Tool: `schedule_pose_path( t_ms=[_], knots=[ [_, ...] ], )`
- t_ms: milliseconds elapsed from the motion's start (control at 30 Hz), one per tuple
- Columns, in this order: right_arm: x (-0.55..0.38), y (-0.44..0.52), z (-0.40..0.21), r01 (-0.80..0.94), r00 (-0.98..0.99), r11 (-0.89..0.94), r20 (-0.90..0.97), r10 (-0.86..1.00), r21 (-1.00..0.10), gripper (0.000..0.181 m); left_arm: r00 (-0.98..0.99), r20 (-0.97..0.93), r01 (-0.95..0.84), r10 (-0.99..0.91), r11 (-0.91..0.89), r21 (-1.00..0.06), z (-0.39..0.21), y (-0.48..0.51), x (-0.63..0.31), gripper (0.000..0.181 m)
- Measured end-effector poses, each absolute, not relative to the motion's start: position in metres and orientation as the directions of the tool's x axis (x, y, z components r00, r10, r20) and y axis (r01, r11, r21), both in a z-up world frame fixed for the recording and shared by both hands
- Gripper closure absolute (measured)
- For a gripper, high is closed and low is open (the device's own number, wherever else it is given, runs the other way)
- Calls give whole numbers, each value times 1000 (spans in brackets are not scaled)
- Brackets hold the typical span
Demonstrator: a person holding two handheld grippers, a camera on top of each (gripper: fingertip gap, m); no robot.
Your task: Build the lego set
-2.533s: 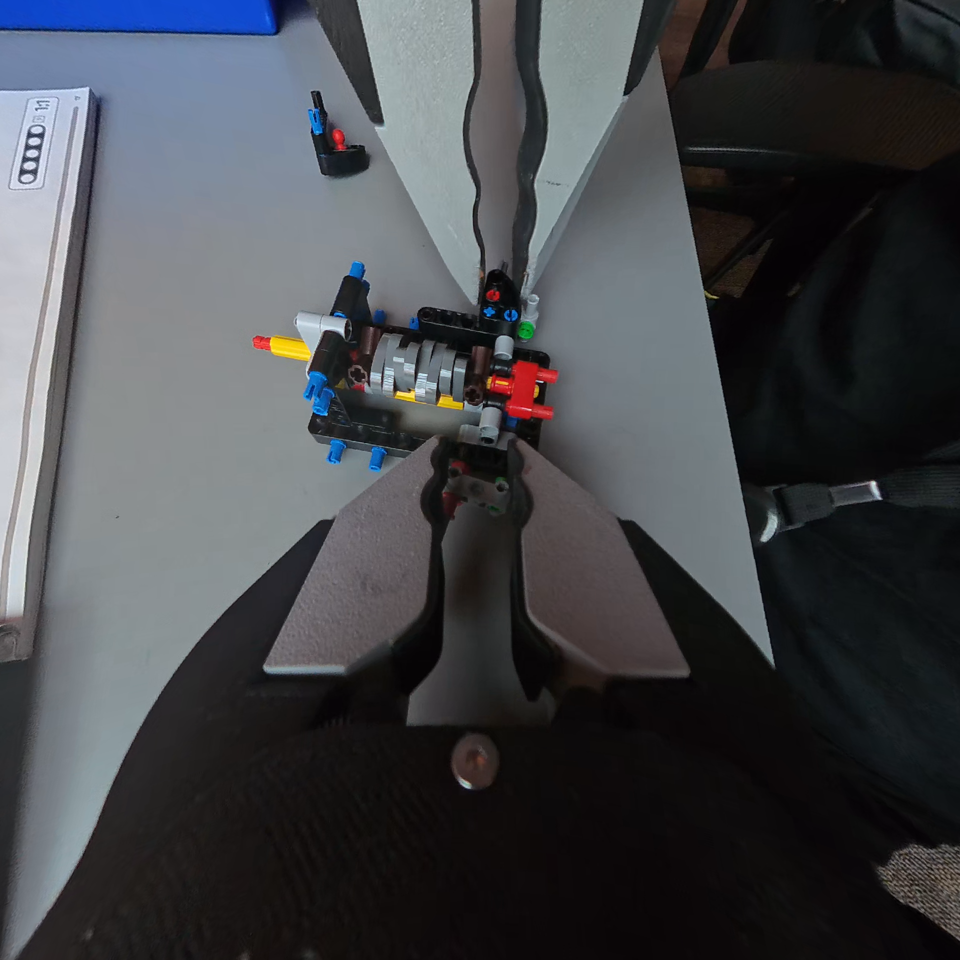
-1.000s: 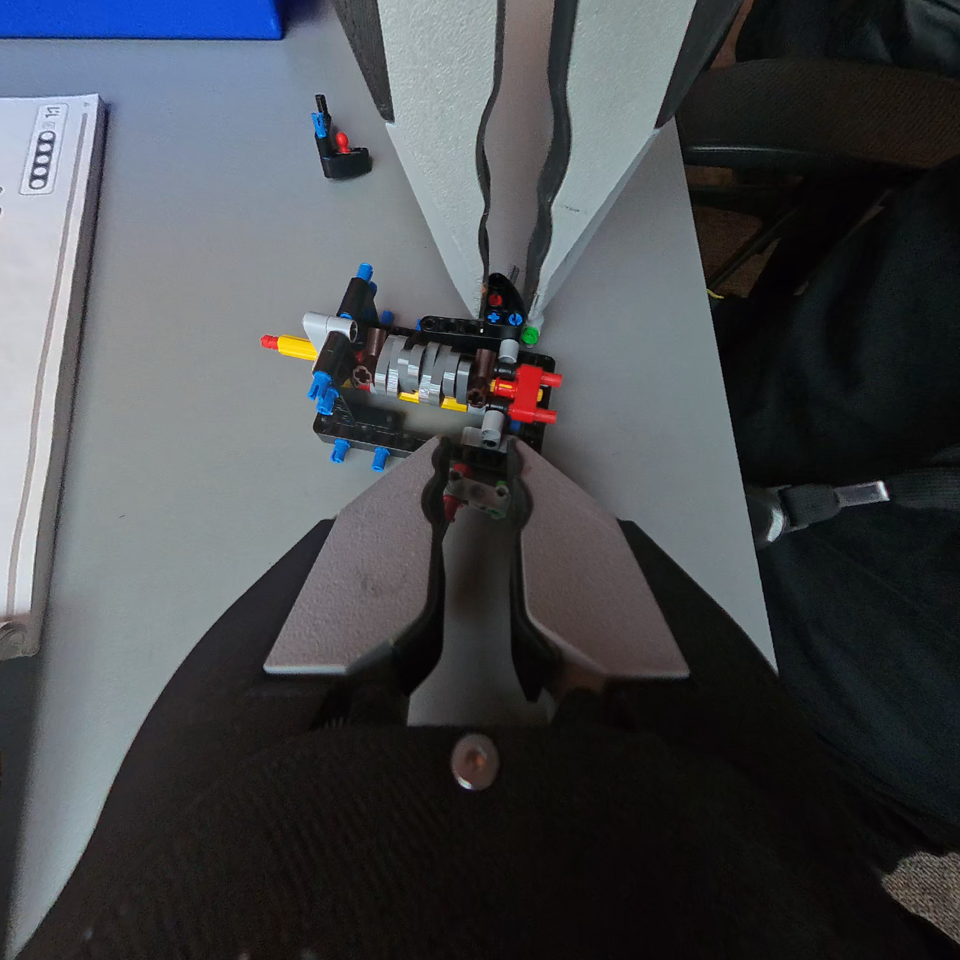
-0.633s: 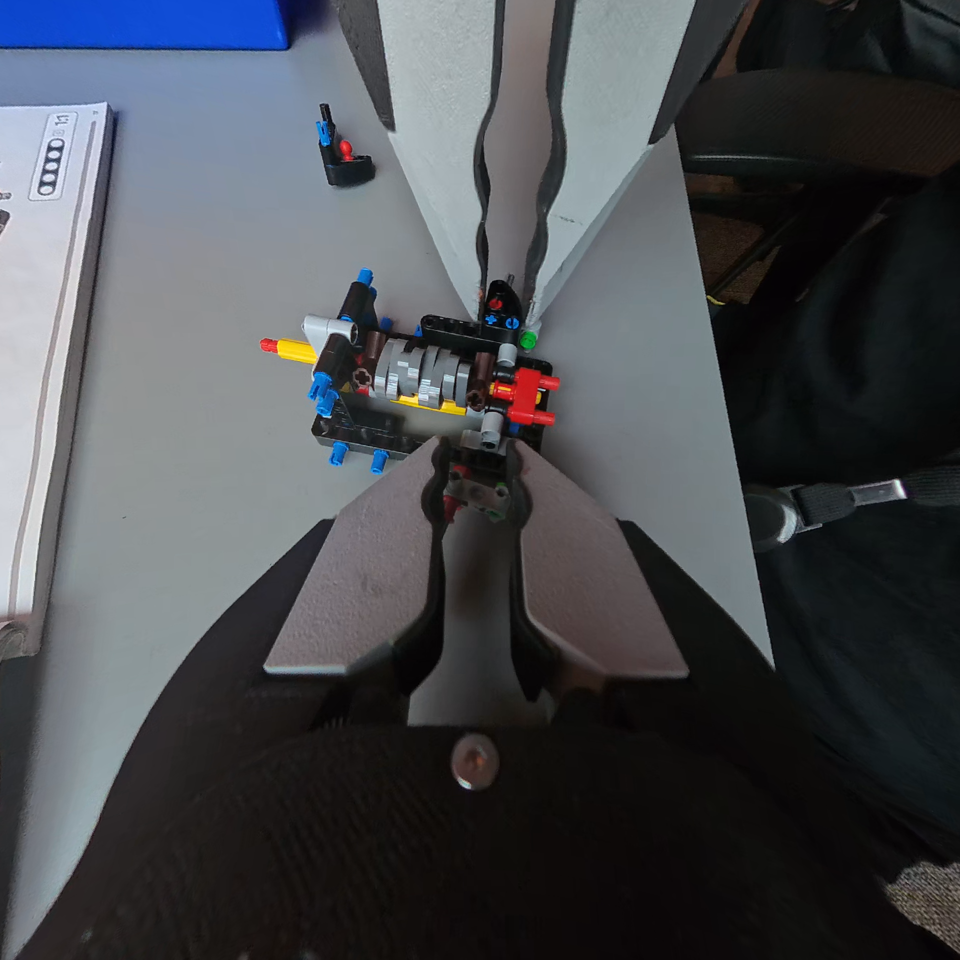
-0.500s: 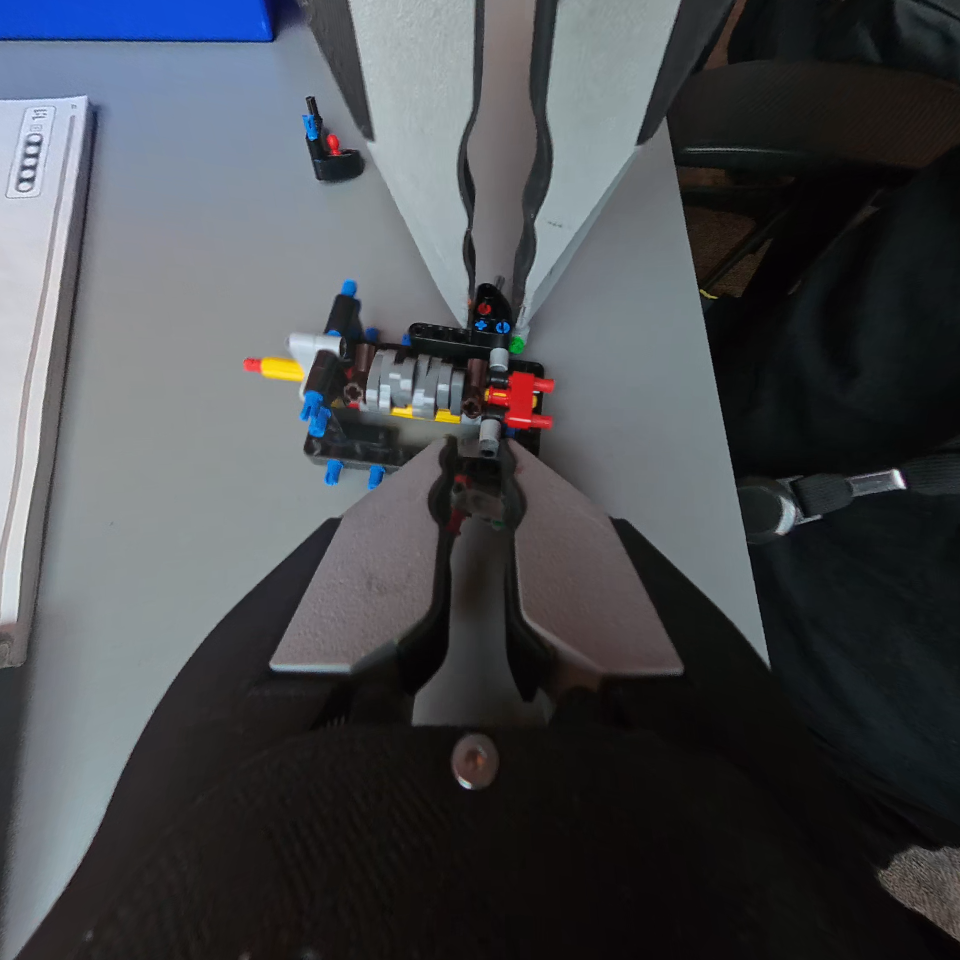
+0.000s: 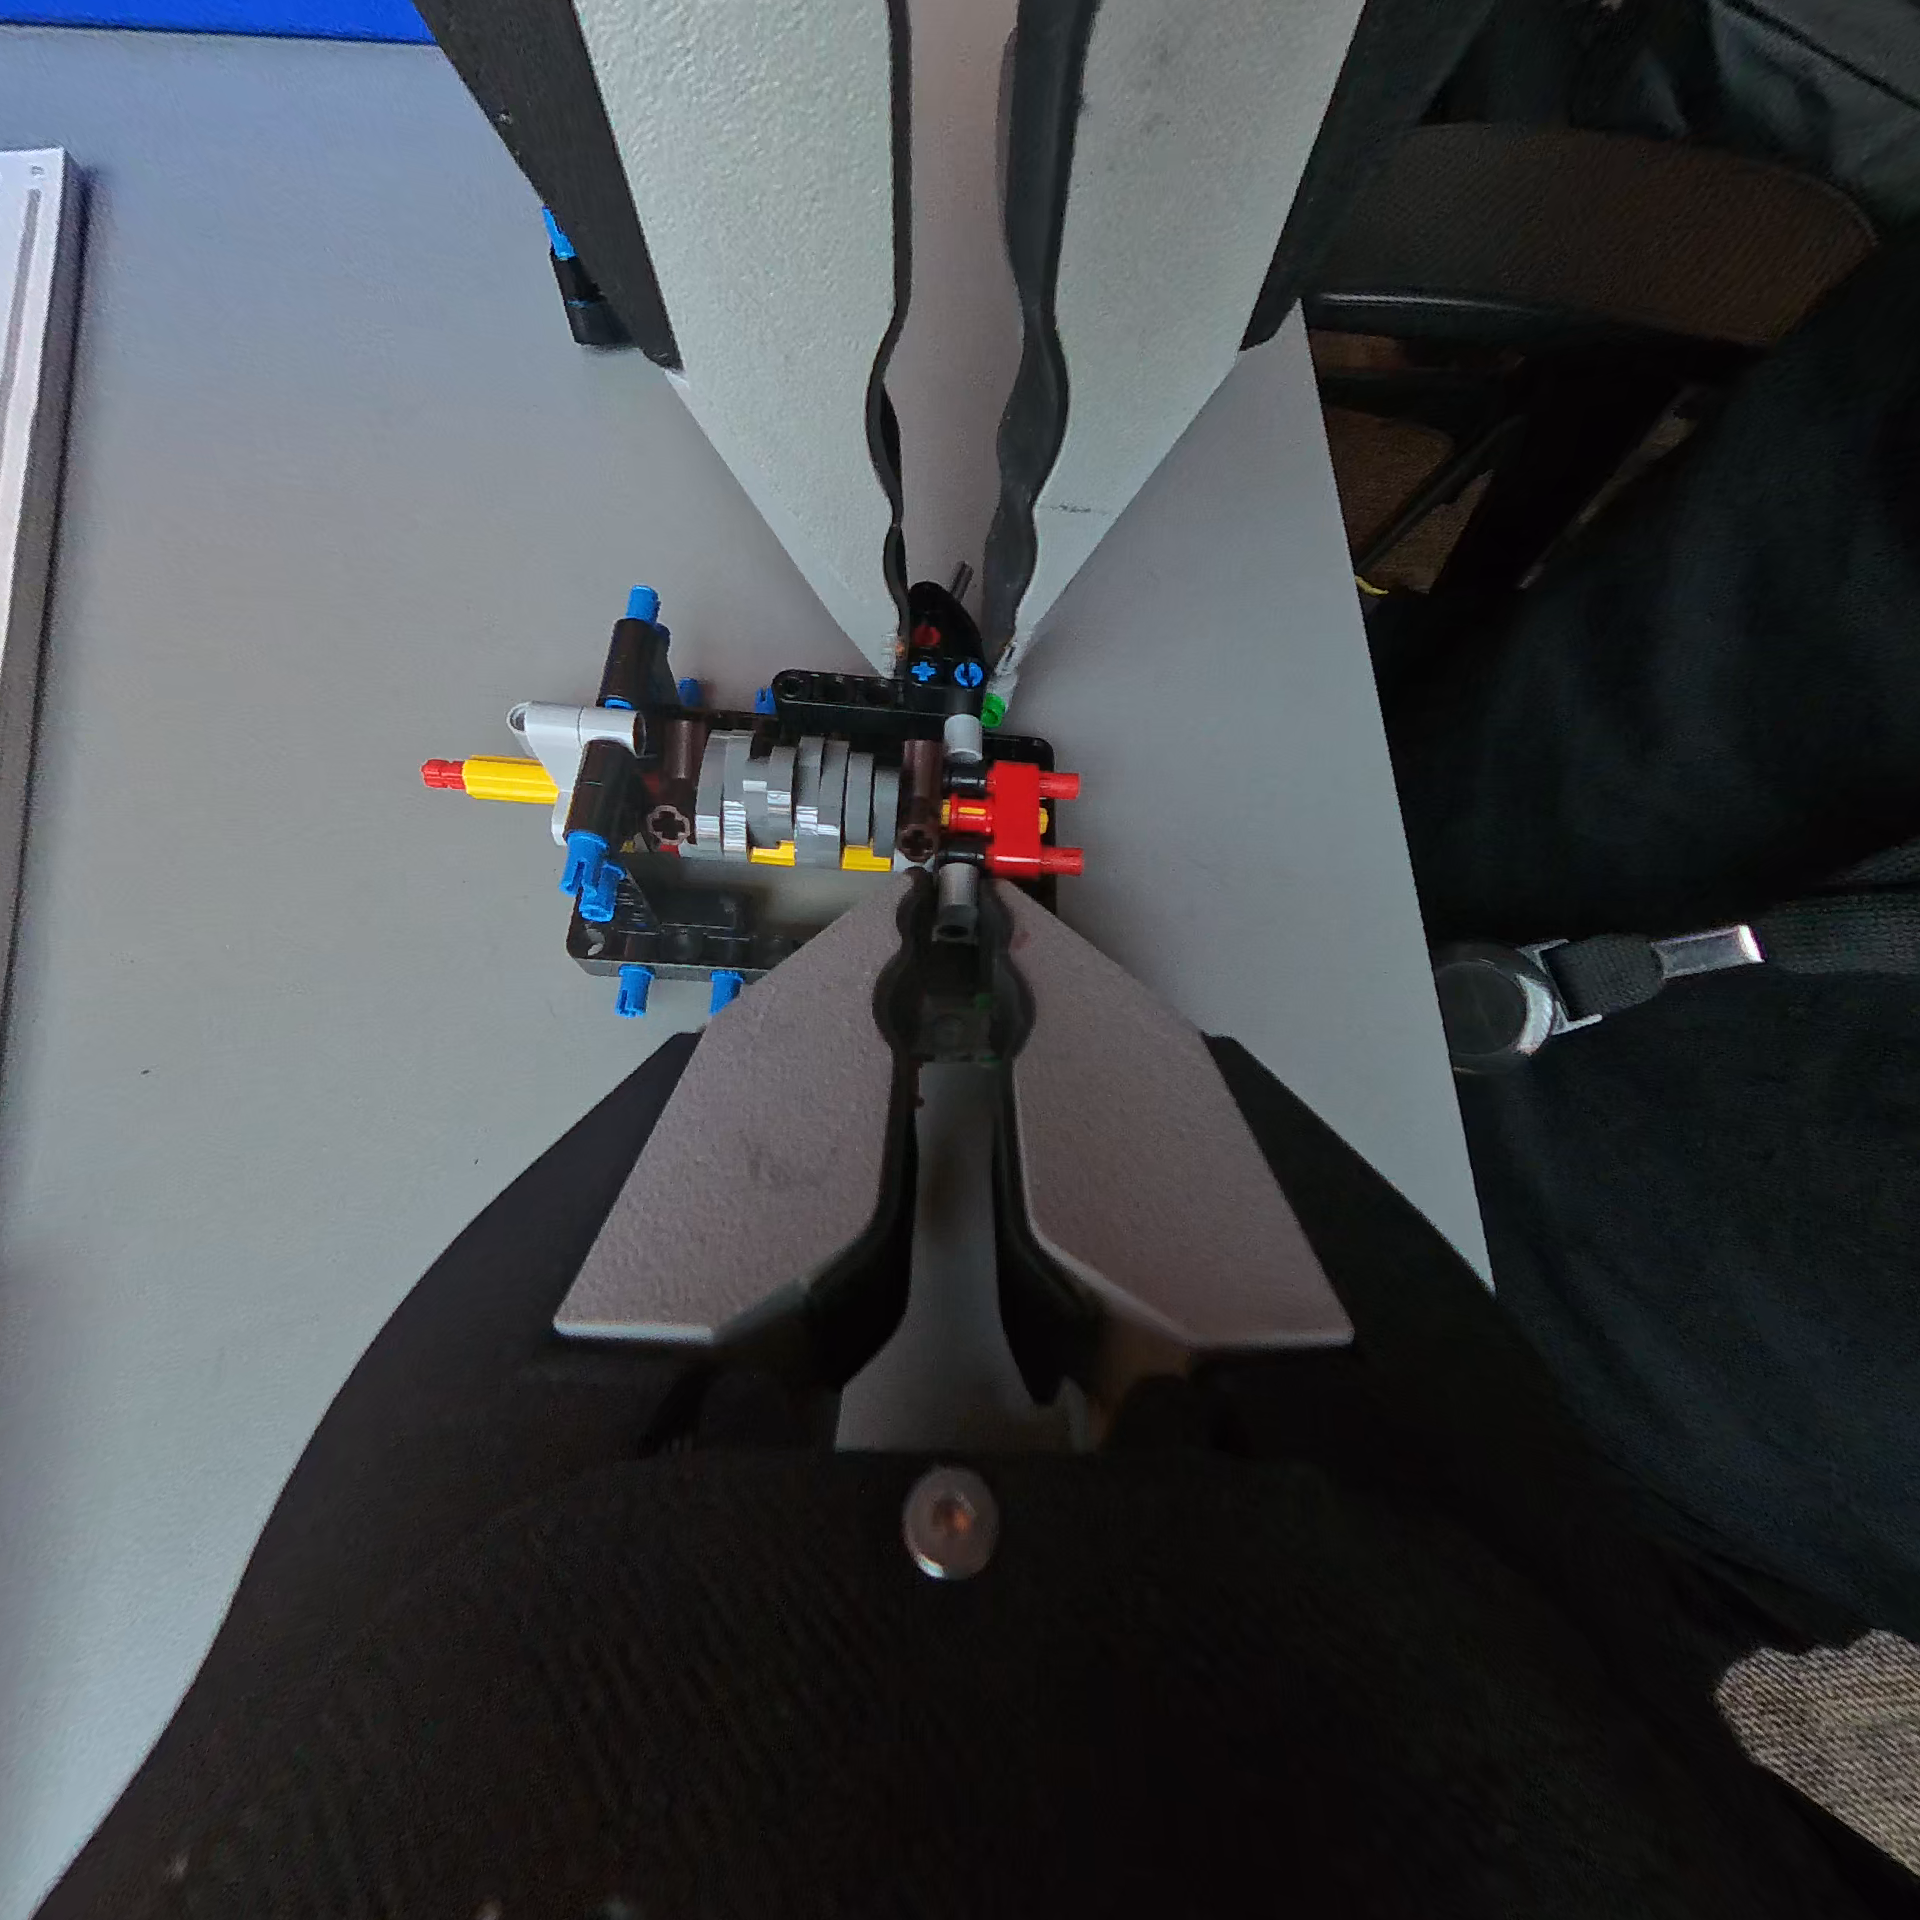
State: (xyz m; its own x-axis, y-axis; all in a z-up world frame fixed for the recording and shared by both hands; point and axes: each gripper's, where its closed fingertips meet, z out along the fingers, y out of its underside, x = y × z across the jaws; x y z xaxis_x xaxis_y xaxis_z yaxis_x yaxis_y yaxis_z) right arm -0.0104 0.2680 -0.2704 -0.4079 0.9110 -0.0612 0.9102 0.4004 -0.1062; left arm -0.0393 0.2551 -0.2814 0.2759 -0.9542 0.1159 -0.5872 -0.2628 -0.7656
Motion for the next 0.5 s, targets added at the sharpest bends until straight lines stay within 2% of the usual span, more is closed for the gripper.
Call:
schedule_pose_path(
  t_ms=[100, 300, 500],
  knots=[
    [-11, 268, -270, 908, -410, 400, -66, 910, -127, 169, 277, 110, -588, -955, -259, -766, -281, 255, -39, 177],
    [-12, 267, -270, 925, -317, 262, -180, 931, -277, 169, 280, 100, -589, -955, -253, -767, -281, 255, -39, 177],
    [-12, 267, -269, 927, -274, 207, -190, 943, -312, 169, 281, 100, -588, -954, -254, -768, -281, 256, -39, 177]
  ],
)
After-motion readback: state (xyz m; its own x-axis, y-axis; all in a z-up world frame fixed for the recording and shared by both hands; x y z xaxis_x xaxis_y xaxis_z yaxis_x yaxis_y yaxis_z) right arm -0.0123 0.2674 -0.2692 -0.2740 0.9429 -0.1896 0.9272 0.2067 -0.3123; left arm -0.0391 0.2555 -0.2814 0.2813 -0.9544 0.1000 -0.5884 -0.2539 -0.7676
